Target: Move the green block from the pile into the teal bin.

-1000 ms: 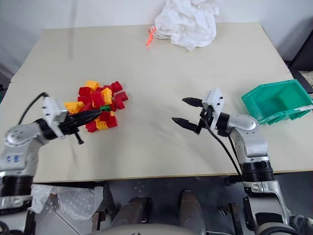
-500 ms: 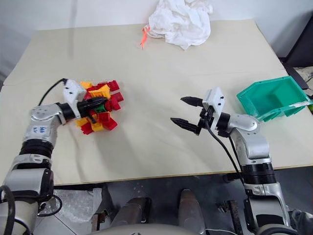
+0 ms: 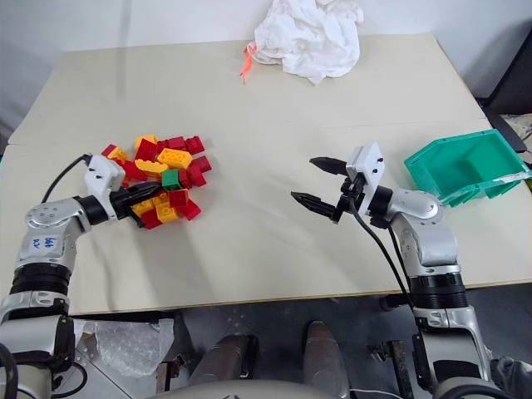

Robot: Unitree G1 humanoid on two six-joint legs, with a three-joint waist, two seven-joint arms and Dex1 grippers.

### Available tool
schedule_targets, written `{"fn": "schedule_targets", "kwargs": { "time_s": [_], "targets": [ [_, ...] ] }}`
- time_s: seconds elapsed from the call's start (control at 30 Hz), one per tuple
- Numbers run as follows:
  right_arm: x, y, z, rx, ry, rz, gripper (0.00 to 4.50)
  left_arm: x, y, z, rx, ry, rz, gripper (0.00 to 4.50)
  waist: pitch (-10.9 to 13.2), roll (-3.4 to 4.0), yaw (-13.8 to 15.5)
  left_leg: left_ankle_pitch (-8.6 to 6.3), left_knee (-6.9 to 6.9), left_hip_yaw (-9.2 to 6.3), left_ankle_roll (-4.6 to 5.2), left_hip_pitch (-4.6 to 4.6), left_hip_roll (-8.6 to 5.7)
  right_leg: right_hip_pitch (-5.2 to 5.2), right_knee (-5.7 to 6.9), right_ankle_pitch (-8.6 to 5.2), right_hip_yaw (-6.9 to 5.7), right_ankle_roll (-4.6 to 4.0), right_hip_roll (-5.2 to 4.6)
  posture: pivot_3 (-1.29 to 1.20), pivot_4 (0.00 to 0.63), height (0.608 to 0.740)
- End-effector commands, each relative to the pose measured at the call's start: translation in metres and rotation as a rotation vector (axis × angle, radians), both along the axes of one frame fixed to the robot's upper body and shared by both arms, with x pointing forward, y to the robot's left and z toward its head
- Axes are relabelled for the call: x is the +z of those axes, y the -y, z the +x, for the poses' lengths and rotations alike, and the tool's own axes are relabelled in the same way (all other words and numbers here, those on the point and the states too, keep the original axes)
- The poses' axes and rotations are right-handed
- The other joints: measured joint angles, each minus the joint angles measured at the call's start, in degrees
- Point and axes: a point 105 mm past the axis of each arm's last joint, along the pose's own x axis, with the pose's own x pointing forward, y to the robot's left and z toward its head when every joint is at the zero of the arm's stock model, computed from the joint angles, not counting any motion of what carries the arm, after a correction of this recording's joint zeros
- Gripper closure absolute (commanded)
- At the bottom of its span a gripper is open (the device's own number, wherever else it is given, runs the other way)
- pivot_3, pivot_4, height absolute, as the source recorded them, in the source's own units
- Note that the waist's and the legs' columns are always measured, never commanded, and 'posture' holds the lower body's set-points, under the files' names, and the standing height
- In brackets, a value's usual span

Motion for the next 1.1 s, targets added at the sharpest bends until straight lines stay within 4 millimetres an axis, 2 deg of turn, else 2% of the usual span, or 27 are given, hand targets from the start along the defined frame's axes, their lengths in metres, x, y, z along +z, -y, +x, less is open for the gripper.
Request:
{"fn": "schedule_targets", "kwargs": {
  "time_s": [0.03, 0.17, 0.27, 0.3, 0.37, 0.5, 0.63, 0.8, 0.87, 0.97, 1.1],
  "targets": [
    [0.011, -0.002, 0.001, 0.017, 0.046, 0.010, 0.00, 0.010, 0.021, -0.008, -0.108, 0.003, -0.030, 4.48, 0.00, 0.00, -0.06, 0.00, -0.01, 0.00, 0.00, 0.00, 0.03, 0.00, 0.01, 0.00, 0.01, 0.00, -0.01, 0.00, 0.150, 0.740],
    [0.013, -0.001, 0.002, 0.017, 0.054, 0.009, 0.00, 0.021, 0.026, -0.021, -0.150, 0.010, -0.065, 4.48, 0.00, 0.00, -0.27, 0.00, -0.04, 0.08, 0.00, 0.01, 0.08, -0.06, 0.03, 0.00, 0.09, 0.00, 0.02, 0.00, 0.150, 0.740],
    [0.013, 0.001, 0.002, 0.013, 0.055, 0.008, 0.00, 0.035, 0.015, -0.028, -0.125, 0.018, -0.079, 4.48, 0.00, 0.00, -0.42, 0.00, -0.07, 0.17, 0.00, 0.01, 0.14, -0.15, 0.06, 0.00, 0.18, 0.00, 0.06, 0.00, 0.150, 0.740],
    [0.013, 0.001, 0.002, 0.012, 0.055, 0.008, 0.00, 0.039, 0.008, -0.030, -0.093, 0.021, -0.056, 4.31, 0.00, 0.00, -0.45, 0.00, -0.08, 0.21, 0.00, 0.01, 0.17, -0.17, 0.06, 0.00, 0.23, 0.00, 0.09, 0.00, 0.150, 0.740],
    [0.013, 0.002, 0.002, 0.009, 0.056, 0.007, 0.00, 0.046, -0.006, -0.035, -0.042, 0.020, -0.015, 3.90, 0.01, -0.01, -0.58, -0.01, -0.11, 0.30, -0.02, 0.01, 0.32, -0.25, 0.08, 0.00, 0.33, -0.01, 0.14, 0.00, 0.150, 0.740],
    [0.013, 0.004, 0.003, 0.005, 0.056, 0.005, 0.00, 0.062, -0.024, -0.052, -0.008, 0.019, 0.039, 2.72, 0.00, -0.01, -0.43, -0.03, -0.17, 0.45, -0.01, 0.06, 0.37, -0.30, 0.08, 0.00, 0.48, -0.01, 0.15, 0.00, 0.150, 0.740],
    [0.013, 0.005, 0.004, 0.004, 0.058, 0.003, 0.00, 0.072, -0.036, -0.070, 0.000, -0.012, 0.078, 1.53, 0.01, -0.01, -0.39, -0.07, -0.15, 0.49, 0.04, 0.06, 0.39, -0.29, 0.04, 0.00, 0.53, -0.01, 0.15, 0.00, 0.150, 0.740],
    [0.013, 0.003, 0.008, 0.010, 0.058, 0.004, 0.00, 0.075, -0.044, -0.077, 0.008, -0.040, 0.108, 0.01, 0.01, -0.01, -0.29, -0.08, -0.13, 0.52, 0.05, 0.06, 0.39, -0.29, -0.12, 0.00, 0.56, -0.01, 0.15, 0.00, 0.150, 0.740],
    [0.014, 0.002, 0.009, 0.013, 0.060, 0.007, 0.00, 0.075, -0.045, -0.073, 0.027, -0.027, 0.112, 0.01, 0.01, -0.01, -0.32, -0.08, -0.14, 0.54, 0.05, 0.08, 0.40, -0.30, -0.11, 0.00, 0.57, -0.01, 0.16, 0.00, 0.150, 0.740],
    [0.014, -0.001, 0.010, 0.018, 0.062, 0.014, 0.00, 0.068, -0.034, -0.059, 0.003, 0.006, 0.106, 0.01, 0.01, -0.01, -0.16, -0.09, -0.12, 0.55, 0.05, 0.08, 0.40, -0.30, -0.10, 0.00, 0.57, -0.01, 0.16, 0.00, 0.150, 0.740],
    [0.014, -0.004, 0.011, 0.020, 0.065, 0.017, 0.00, 0.050, -0.016, -0.028, 0.007, 0.000, 0.120, 0.01, 0.00, -0.01, 0.11, -0.09, -0.04, 0.60, 0.05, 0.08, 0.35, -0.28, -0.02, 0.02, 0.56, 0.01, 0.16, 0.00, 0.150, 0.740]
  ]
}}
